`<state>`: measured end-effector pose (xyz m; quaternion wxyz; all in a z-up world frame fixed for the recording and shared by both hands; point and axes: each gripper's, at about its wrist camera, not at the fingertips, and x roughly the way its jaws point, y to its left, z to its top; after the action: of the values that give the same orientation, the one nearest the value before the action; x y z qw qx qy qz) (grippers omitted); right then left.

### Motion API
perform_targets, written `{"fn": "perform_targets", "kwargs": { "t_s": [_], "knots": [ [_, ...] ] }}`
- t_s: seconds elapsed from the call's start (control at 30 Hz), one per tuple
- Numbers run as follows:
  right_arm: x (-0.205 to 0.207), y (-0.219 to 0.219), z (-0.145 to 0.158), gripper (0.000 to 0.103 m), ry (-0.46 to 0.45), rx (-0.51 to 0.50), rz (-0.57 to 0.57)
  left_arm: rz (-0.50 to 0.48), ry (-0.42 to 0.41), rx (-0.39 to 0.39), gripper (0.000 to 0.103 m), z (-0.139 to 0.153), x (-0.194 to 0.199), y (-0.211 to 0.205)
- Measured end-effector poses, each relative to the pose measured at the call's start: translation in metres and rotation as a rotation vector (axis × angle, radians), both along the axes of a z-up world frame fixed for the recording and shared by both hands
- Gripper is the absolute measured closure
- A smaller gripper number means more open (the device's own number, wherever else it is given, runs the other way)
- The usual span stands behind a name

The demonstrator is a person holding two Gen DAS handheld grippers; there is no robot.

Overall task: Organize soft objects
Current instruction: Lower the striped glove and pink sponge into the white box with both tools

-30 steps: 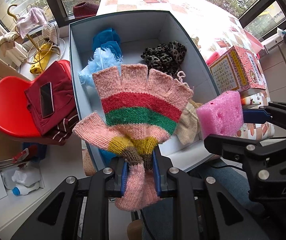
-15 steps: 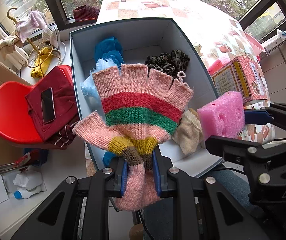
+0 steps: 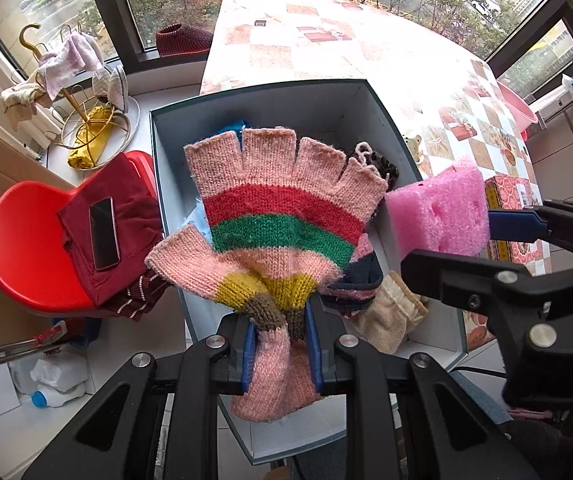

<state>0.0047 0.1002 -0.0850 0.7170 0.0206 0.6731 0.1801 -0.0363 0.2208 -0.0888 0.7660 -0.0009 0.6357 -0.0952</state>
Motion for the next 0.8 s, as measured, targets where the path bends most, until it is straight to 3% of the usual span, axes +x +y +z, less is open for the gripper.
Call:
{"fn": "perform_targets", "kwargs": {
  "t_s": [0.3,0.8],
  "knots": [
    [0.023,-0.002,-0.001,0.031,0.003,0.008,-0.034,0.046,0.011,0.01,0.08,-0.009,0.02,0.001],
    [0.024,-0.004,-0.013,0.031,0.036,0.012,-0.036,0.06,0.038,0.032,0.079,-0.019,0.022,-0.006]
  ]
}}
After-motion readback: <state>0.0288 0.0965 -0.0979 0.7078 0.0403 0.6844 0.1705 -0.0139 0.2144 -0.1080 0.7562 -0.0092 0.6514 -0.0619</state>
